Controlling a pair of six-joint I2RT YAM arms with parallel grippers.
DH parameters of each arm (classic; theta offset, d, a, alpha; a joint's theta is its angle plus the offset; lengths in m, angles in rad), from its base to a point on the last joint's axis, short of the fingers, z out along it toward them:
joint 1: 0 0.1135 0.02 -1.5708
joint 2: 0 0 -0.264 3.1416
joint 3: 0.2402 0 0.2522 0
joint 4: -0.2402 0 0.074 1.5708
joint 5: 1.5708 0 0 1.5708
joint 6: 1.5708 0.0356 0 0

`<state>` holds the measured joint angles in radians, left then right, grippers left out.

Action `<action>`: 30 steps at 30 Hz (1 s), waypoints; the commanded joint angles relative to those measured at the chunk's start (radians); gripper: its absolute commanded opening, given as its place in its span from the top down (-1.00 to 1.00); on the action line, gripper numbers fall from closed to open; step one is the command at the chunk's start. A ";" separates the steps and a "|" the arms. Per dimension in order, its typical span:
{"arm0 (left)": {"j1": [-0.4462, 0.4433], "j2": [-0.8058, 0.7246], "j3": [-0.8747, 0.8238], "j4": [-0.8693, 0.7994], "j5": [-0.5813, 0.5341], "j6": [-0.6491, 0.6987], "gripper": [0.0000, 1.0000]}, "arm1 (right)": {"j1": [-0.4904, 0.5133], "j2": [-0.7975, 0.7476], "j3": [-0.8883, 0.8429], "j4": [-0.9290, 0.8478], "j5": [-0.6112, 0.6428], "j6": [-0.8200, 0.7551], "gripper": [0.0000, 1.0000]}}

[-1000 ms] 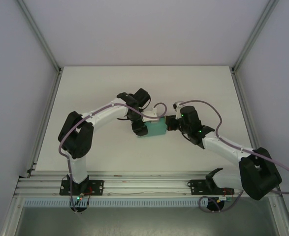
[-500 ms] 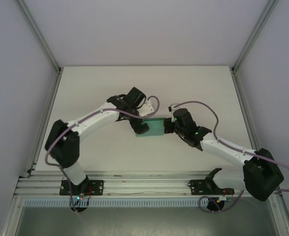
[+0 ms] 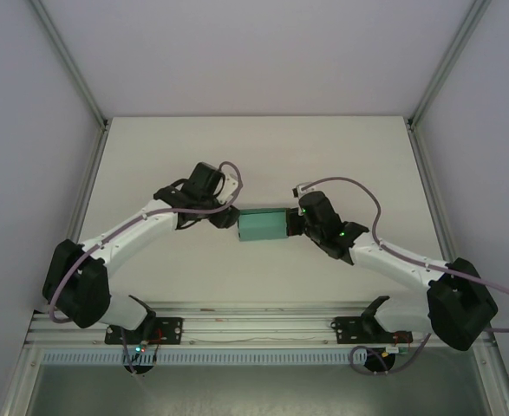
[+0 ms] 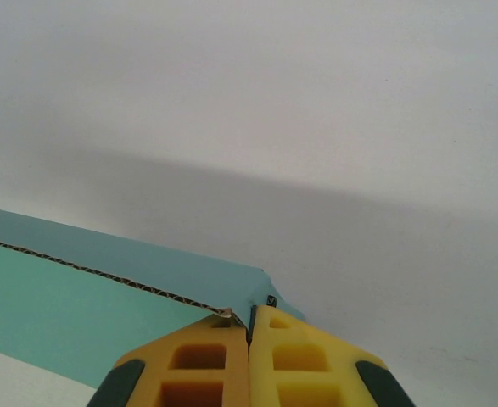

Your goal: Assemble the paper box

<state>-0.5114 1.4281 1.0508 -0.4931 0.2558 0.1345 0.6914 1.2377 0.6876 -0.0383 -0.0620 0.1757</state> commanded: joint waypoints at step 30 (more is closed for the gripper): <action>-0.010 0.018 0.057 -0.082 0.161 -0.490 0.81 | 0.139 0.121 0.071 -0.224 0.209 0.150 0.93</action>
<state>-0.5106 1.4765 1.0695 -0.5095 0.3882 -0.2733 0.8005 1.3167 0.7700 -0.1196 0.1505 0.2928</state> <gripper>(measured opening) 0.091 0.046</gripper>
